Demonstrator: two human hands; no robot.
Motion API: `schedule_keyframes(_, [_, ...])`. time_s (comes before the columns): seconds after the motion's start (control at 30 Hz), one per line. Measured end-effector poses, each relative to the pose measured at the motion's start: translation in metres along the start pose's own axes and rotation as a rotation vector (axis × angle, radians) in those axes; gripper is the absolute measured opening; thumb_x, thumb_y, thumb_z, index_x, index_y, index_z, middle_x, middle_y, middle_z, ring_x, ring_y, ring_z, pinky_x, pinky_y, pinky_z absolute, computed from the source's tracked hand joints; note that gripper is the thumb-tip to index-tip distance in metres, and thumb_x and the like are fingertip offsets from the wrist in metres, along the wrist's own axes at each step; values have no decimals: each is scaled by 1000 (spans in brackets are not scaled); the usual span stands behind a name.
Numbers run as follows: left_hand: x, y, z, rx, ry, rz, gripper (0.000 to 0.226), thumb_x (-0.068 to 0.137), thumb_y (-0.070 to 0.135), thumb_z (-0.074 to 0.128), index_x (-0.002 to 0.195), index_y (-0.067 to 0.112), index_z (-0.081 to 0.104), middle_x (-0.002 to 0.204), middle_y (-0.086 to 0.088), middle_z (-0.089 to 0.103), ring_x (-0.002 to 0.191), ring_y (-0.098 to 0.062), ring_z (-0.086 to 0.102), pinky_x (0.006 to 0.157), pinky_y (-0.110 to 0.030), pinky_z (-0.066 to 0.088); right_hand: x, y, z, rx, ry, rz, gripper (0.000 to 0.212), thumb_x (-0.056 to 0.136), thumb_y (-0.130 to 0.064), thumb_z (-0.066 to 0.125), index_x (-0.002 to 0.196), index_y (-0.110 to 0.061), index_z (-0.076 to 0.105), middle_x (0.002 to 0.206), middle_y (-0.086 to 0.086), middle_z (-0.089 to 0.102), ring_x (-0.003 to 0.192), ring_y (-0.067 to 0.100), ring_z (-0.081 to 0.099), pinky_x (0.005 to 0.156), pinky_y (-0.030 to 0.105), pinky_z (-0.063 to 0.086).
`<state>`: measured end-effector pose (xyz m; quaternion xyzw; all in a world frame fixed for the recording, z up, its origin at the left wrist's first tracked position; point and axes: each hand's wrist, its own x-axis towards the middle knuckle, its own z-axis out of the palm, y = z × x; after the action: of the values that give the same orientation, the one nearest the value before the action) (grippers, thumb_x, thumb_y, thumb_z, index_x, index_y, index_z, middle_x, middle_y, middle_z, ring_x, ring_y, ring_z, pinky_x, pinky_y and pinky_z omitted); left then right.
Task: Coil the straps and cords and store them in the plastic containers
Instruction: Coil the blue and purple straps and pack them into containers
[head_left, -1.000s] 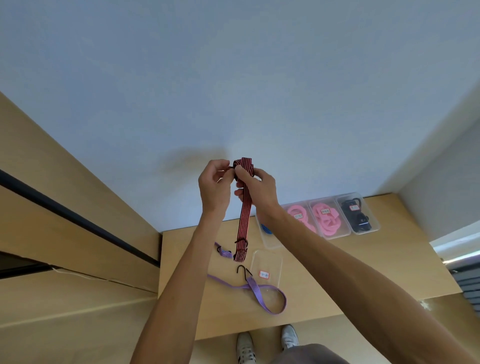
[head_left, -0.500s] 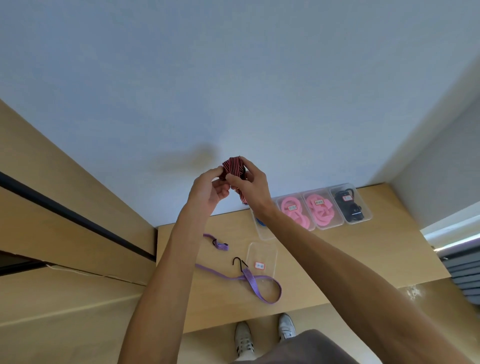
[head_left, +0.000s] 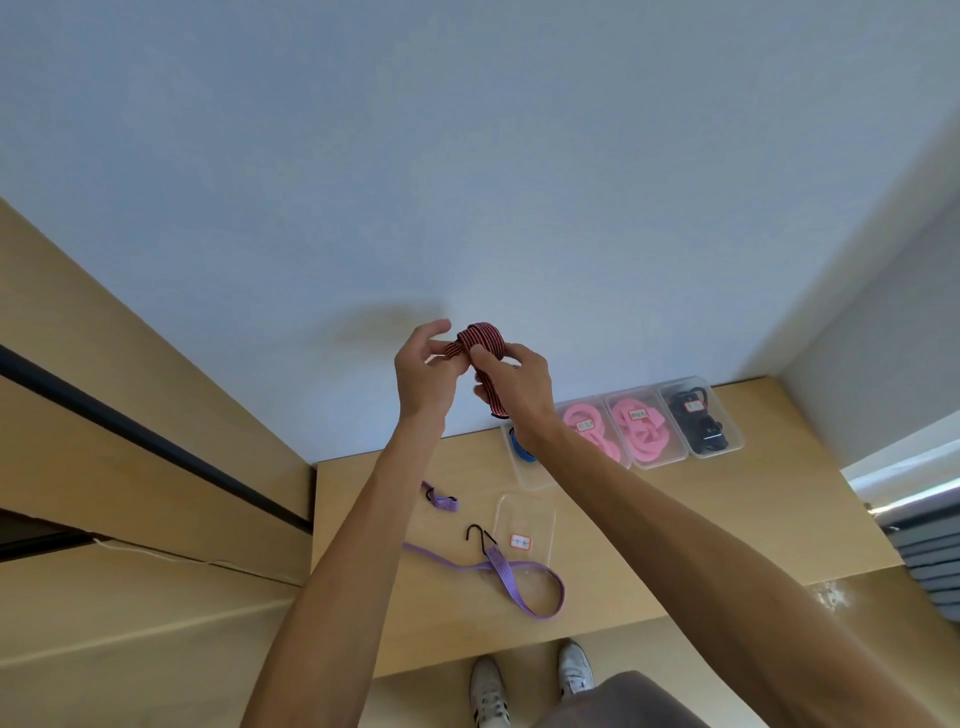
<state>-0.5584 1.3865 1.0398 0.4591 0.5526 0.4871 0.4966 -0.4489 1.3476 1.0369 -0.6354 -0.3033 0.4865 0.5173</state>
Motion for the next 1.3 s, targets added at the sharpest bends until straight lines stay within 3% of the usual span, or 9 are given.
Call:
schedule_keyframes(0.17, [-4, -11, -1, 327, 119, 331, 41, 80, -10, 65, 116, 9, 71, 102, -1, 70, 90, -14, 66, 79, -20, 56, -2, -5, -6, -282, 3, -11, 53, 77, -25, 74, 121, -20, 46, 79, 1, 72, 70, 16, 71, 73, 37, 59])
schedule_keyframes(0.3, [-5, -14, -1, 521, 61, 442, 47, 76, -13, 58, 115, 8, 74, 91, -9, 65, 79, -19, 61, 70, -14, 47, -8, -10, -4, -389, -40, -147, 31, 78, -13, 67, 106, -13, 55, 69, 2, 67, 54, 17, 58, 55, 29, 50])
schedule_keyframes(0.5, [-1, -16, -11, 444, -151, 221, 45, 84, -12, 55, 118, 10, 74, 103, -8, 71, 97, -21, 66, 86, -26, 53, -4, -23, -21, -587, -312, -226, 24, 73, 1, 69, 92, -14, 66, 76, -4, 66, 62, 5, 57, 53, 12, 41])
schedule_keyframes(0.63, [-3, -11, -16, 466, -315, 182, 44, 80, -13, 52, 108, 11, 77, 90, -3, 73, 87, -17, 64, 75, -26, 48, 3, -33, -20, -859, -242, -480, 27, 79, -1, 60, 101, -13, 70, 97, 7, 66, 85, 24, 62, 76, 37, 53])
schedule_keyframes(0.73, [-4, -2, -24, 297, -406, 70, 38, 73, -19, 50, 92, 3, 74, 75, -7, 64, 72, -16, 55, 69, -27, 42, 8, -38, -20, -810, -290, -598, 20, 87, -5, 60, 99, -12, 74, 104, 4, 66, 94, 19, 62, 85, 34, 51])
schedule_keyframes(0.83, [-8, 4, -29, 93, -377, 23, 36, 73, -20, 56, 102, -6, 71, 88, -24, 70, 82, -29, 65, 77, -42, 52, 8, -38, -22, -502, -317, -499, 15, 90, -9, 65, 99, -13, 76, 98, -4, 72, 95, 9, 66, 87, 22, 50])
schedule_keyframes(1.0, [-11, 6, -26, -189, -306, -105, 28, 77, -10, 61, 100, 5, 61, 84, -12, 67, 83, -27, 63, 84, -46, 55, 11, -30, -21, -90, -188, -242, 14, 94, -23, 63, 96, -10, 66, 94, 13, 71, 83, 18, 68, 71, 40, 58])
schedule_keyframes(1.17, [-18, -13, -9, -16, -216, 29, 24, 79, -13, 59, 89, 9, 61, 84, -6, 67, 79, -15, 63, 72, -27, 51, 0, 5, -5, 8, -105, 135, 32, 93, -44, 43, 96, -25, 69, 85, 3, 74, 63, 11, 70, 57, 36, 60])
schedule_keyframes(1.3, [-33, -54, 0, 180, -164, 126, 21, 79, -6, 61, 88, 14, 60, 85, 1, 68, 84, -14, 64, 69, -18, 49, 5, 34, -4, 141, 45, 340, 29, 85, -35, 45, 78, -20, 69, 71, 0, 72, 60, 15, 66, 61, 34, 58])
